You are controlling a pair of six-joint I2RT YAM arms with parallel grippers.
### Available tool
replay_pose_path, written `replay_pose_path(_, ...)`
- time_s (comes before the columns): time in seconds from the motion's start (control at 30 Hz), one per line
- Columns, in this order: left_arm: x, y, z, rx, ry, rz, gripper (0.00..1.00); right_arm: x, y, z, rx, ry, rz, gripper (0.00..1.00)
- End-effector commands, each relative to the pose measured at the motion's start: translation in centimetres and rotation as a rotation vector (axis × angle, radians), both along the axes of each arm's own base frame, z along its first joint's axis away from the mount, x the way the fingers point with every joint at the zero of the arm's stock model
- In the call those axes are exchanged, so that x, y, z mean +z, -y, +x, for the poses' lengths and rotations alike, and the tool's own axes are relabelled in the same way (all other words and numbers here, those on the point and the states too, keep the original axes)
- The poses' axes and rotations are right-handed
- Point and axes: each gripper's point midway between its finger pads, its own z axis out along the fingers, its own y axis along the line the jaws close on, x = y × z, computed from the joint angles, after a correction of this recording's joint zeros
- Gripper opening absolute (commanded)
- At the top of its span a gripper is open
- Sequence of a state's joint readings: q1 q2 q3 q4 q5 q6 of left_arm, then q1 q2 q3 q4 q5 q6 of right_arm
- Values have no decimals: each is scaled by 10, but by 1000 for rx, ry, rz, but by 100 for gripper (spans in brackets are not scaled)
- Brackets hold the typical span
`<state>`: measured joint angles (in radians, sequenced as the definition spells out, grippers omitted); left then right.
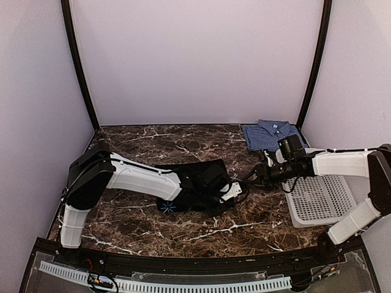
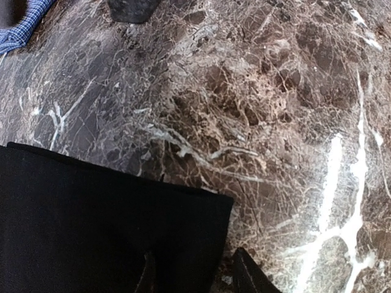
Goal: Fold and stack the mixed laundry pile
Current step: Pick up the square-folded T-shirt from the center of the board, then pass from the left arm to the right
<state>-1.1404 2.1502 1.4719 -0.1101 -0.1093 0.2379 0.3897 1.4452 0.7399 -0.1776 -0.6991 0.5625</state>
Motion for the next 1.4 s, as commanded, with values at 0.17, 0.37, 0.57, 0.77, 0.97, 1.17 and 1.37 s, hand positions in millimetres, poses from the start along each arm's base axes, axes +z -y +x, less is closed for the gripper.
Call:
replay_pose_path(0.17, -39, -21, -13, -59, -56, 81, 27, 17, -2, 9, -28, 28, 23, 49)
replay_pose_path(0.37, 0, -31, 4, 23, -120, -104, 3, 6, -18, 8, -33, -46, 7, 54)
replay_pose_path(0.57, 42, -31, 17, 49, -135, -278, 0, -7, -46, 1, -30, -148, 23, 64)
replay_pose_path(0.77, 49, -32, 20, 50, -131, -297, 0, -13, -66, 4, -56, -210, 92, 71)
replay_pose_path(0.97, 55, -33, 23, 56, -119, -311, 0, -26, -83, 6, -63, -287, 139, 75)
replay_pose_path(1.17, 65, -36, 26, 62, -104, -329, 0, -37, -95, 5, -42, -350, 175, 75)
replay_pose_path(1.37, 72, -37, 24, 49, -97, -344, 0, -46, -104, 9, -40, -368, 191, 73)
